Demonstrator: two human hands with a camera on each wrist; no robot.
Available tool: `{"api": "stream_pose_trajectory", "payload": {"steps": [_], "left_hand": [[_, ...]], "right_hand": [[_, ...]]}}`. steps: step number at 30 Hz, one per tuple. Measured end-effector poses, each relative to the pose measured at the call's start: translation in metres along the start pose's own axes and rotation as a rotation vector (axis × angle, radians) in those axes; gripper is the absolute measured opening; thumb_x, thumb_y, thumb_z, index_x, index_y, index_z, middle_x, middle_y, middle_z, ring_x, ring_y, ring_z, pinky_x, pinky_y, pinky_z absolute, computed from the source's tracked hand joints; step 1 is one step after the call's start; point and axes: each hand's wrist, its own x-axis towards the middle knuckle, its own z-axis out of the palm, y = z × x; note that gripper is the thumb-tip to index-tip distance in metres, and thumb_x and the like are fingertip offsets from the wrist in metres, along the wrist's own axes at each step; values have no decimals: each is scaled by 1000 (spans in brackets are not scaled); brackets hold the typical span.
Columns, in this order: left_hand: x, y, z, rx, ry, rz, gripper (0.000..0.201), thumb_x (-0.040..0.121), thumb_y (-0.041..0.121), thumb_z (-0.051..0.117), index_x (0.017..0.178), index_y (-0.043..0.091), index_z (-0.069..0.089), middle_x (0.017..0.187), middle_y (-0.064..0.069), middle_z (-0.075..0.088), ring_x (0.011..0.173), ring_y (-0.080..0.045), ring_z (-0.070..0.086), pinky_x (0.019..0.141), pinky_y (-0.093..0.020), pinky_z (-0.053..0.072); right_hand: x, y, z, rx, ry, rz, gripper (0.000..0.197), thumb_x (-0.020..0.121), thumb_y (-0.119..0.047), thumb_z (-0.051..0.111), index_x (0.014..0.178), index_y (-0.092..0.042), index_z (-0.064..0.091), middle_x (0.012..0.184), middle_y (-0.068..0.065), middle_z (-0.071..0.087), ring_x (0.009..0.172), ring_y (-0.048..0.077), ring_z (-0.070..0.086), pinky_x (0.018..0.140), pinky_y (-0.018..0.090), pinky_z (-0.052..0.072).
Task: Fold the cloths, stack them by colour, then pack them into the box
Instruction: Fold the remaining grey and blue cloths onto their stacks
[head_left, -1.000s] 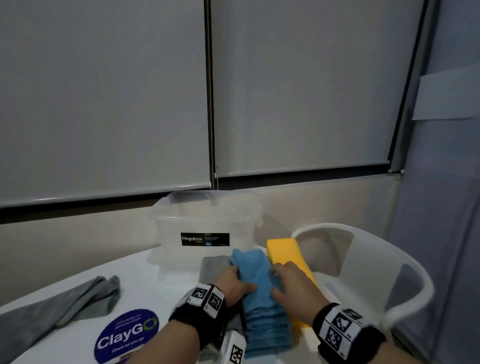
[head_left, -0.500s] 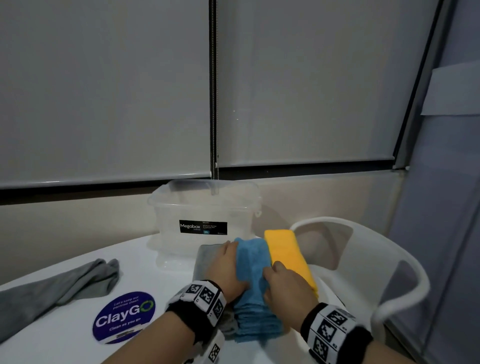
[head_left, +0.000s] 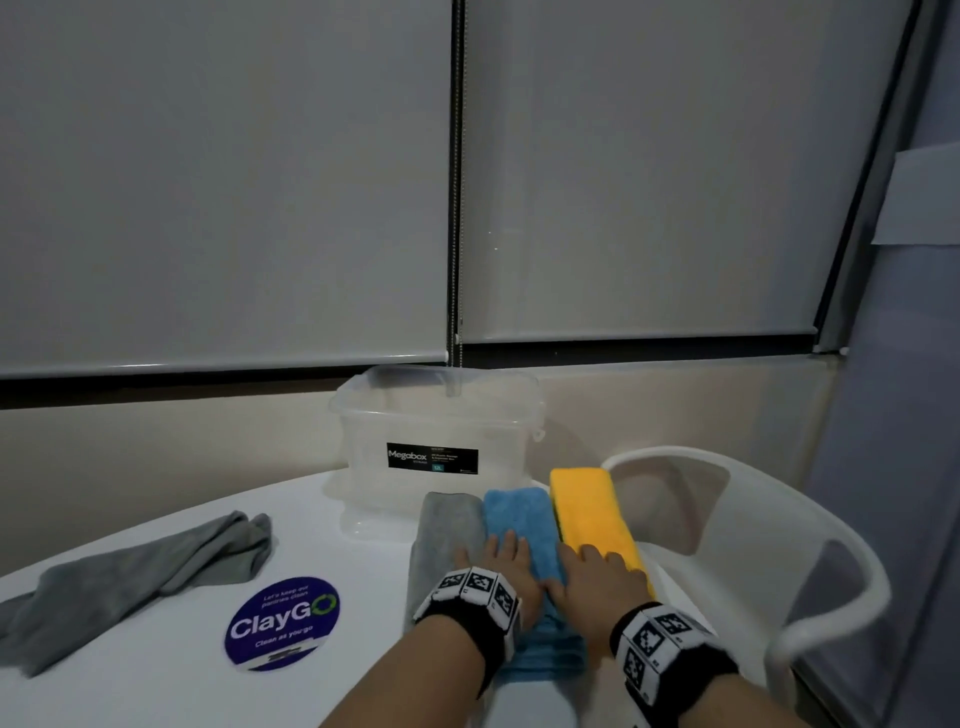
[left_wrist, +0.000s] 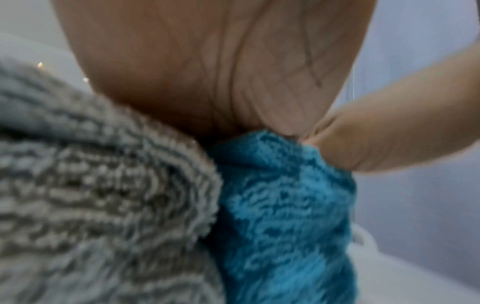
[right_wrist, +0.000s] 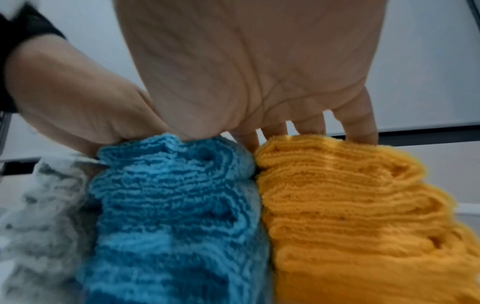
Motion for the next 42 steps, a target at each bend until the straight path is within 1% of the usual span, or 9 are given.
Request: {"api": "stream_pose_trajectory", "payload": {"steps": [6, 11, 17, 21, 25, 30, 32, 34, 42], "left_hand": [[-60, -46, -39, -367, 251, 211, 51, 97, 36, 47, 142, 14, 38, 152, -2, 29, 136, -22, 36, 112, -30, 29], [-103, -153, -35, -466, 457, 117, 44, 96, 32, 52, 137, 19, 45, 146, 3, 35, 132, -10, 38, 100, -11, 26], [-129, -290, 10, -325, 327, -346, 52, 87, 44, 55, 135, 27, 43, 146, 1, 33, 132, -20, 36, 109, -34, 34], [-143, -356, 30, -136, 150, -585, 51, 88, 43, 51, 137, 39, 40, 159, -2, 5, 146, -32, 5, 118, -45, 16], [-147, -397, 38, -57, 30, -594, 56, 87, 37, 52, 141, 34, 37, 160, -2, -6, 146, -34, -11, 116, -53, 13], [-141, -423, 43, -143, 0, -527, 73, 81, 42, 56, 146, 19, 33, 150, -8, 35, 138, -24, 33, 114, -34, 28], [-142, -424, 40, -102, -24, -533, 59, 84, 35, 60, 138, 18, 43, 143, -7, 43, 130, -25, 44, 107, -32, 37], [-142, -423, 38, -37, -38, -554, 45, 86, 28, 62, 128, 13, 53, 133, -8, 53, 122, -27, 53, 99, -32, 43], [-174, -398, 31, 123, -24, -601, 45, 79, 25, 68, 121, 12, 57, 110, -9, 60, 110, -26, 61, 93, -32, 50]], "right_hand": [[-1, -20, -31, 69, 205, 13, 40, 97, -42, 38, 132, -24, 37, 129, 3, 43, 118, 26, 43, 91, 40, 41], [-11, -100, -46, 475, 610, -452, 23, 87, -19, 54, 109, -18, 59, 109, -1, 53, 103, 22, 50, 85, 36, 42], [-13, -239, -22, 616, 317, -785, 25, 93, -24, 44, 116, -19, 54, 114, -12, 45, 105, 2, 43, 91, 10, 31], [23, -307, 2, 579, -114, -632, 31, 96, -22, 45, 127, -17, 48, 130, 4, 45, 99, 16, 48, 83, 19, 36], [58, -350, 17, 549, -277, -564, 39, 96, -15, 41, 134, -13, 50, 141, 11, 48, 121, 23, 51, 95, 23, 39], [86, -377, 37, 395, -277, -520, 40, 96, -17, 37, 132, -18, 55, 143, 8, 48, 129, 29, 45, 108, 31, 33], [90, -382, 44, 399, -245, -476, 28, 96, -20, 38, 99, -18, 66, 128, 11, 58, 117, 27, 53, 93, 27, 39], [90, -379, 45, 460, -168, -436, 30, 93, -23, 40, 64, -26, 49, 98, 7, 62, 94, 22, 56, 79, 27, 37], [51, -319, -21, 884, 140, -568, 22, 78, -2, 53, 69, -22, 50, 67, -9, 51, 61, 8, 46, 60, 20, 40]]}}
